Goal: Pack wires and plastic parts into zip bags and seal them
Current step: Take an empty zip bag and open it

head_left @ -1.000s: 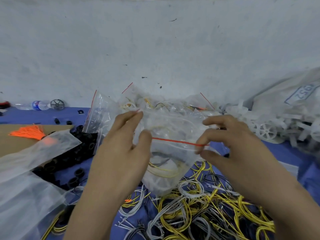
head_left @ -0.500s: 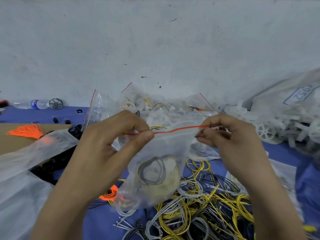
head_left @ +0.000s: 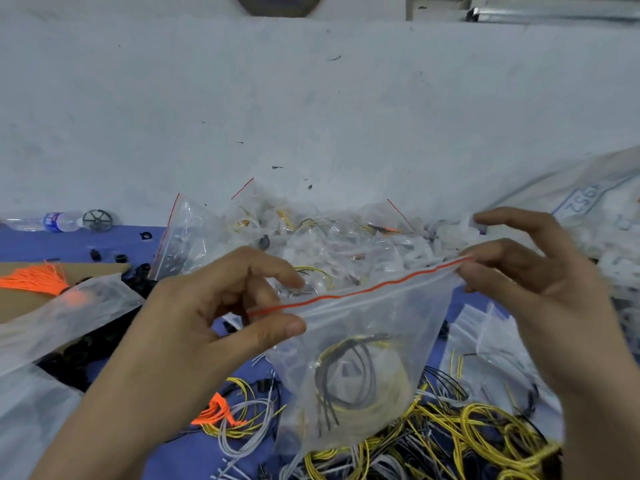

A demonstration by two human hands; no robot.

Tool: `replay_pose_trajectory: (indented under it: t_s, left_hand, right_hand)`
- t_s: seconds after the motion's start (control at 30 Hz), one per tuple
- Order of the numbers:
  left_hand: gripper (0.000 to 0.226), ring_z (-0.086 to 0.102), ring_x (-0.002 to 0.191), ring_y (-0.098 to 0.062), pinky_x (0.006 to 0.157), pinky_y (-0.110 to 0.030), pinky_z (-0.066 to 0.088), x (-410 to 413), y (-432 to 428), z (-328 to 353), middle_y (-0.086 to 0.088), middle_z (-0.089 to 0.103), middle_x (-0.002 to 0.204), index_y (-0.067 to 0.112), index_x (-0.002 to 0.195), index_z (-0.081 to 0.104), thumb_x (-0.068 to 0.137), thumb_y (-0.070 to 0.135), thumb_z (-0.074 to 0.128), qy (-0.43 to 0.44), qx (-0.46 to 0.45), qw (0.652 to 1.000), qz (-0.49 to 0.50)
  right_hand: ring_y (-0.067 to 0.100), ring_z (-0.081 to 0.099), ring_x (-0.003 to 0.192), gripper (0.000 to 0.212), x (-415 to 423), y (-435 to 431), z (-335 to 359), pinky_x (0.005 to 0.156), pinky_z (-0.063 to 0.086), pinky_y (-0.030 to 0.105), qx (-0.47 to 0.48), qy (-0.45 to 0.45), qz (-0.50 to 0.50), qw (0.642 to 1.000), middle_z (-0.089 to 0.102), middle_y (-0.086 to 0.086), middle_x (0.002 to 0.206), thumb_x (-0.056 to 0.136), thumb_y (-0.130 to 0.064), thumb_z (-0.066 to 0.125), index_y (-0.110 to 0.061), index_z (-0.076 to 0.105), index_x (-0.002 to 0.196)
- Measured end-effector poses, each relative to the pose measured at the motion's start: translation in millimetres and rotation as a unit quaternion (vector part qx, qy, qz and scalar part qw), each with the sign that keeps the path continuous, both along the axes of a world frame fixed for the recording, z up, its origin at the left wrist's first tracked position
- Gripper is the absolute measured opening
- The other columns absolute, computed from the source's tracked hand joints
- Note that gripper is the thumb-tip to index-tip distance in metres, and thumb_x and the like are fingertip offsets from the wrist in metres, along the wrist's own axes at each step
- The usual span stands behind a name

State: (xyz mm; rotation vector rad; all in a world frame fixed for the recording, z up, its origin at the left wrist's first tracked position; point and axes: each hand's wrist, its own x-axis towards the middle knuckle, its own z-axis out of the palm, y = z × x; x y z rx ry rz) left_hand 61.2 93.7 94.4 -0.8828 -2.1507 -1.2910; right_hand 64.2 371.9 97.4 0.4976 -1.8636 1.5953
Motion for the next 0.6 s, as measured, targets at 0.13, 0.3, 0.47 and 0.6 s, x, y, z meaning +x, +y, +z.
replay_pose_trajectory:
  t_s: [0.13, 0.3, 0.47, 0.6]
  left_hand:
    - [0.042, 0.055, 0.055, -0.005, 0.056, -0.016, 0.046, -2.7, -7.3, -0.3, 0.010, 0.055, 0.064, 0.049, 0.106, 0.064, 0.068, 0.066, 0.065, 0.000, -0.003, 1.000, -0.007]
    - [0.042, 0.048, 0.049, 0.000, 0.054, -0.010, 0.044, -1.7, -7.6, 1.3, 0.011, 0.052, 0.060, 0.052, 0.108, 0.063, 0.069, 0.068, 0.062, 0.008, -0.008, 1.000, -0.017]
    - [0.040, 0.060, 0.059, -0.008, 0.061, -0.016, 0.049, 0.3, -1.1, 4.4, 0.010, 0.062, 0.067, 0.054, 0.102, 0.064, 0.068, 0.073, 0.058, 0.005, -0.001, 1.000, 0.008]
    - [0.035, 0.064, 0.066, -0.010, 0.066, -0.024, 0.051, -2.7, -1.6, 0.4, 0.008, 0.068, 0.073, 0.047, 0.089, 0.069, 0.060, 0.066, 0.063, -0.032, 0.008, 0.999, 0.013]
  right_hand:
    - [0.012, 0.063, 0.072, 0.040, -2.4, -5.5, -0.3, 0.072, 0.051, 0.019, -0.045, -0.004, 0.036, 0.998, 0.067, 0.000, 0.070, 0.062, -0.019, 0.070, -0.037, 0.065, 0.098]
    - [0.013, 0.062, 0.073, 0.035, -2.1, -6.4, -0.2, 0.069, 0.049, 0.017, -0.051, -0.012, 0.054, 0.997, 0.067, -0.001, 0.070, 0.061, -0.022, 0.070, -0.036, 0.066, 0.092]
    - [0.012, 0.062, 0.075, 0.035, 1.6, -9.7, 2.0, 0.068, 0.049, 0.017, -0.009, -0.032, 0.061, 0.998, 0.066, 0.002, 0.073, 0.063, -0.018, 0.070, -0.026, 0.070, 0.097]
    - [0.012, 0.064, 0.075, 0.031, 3.2, -9.7, 2.3, 0.070, 0.050, 0.014, 0.010, -0.043, 0.053, 0.998, 0.067, 0.005, 0.074, 0.065, -0.010, 0.069, -0.020, 0.070, 0.095]
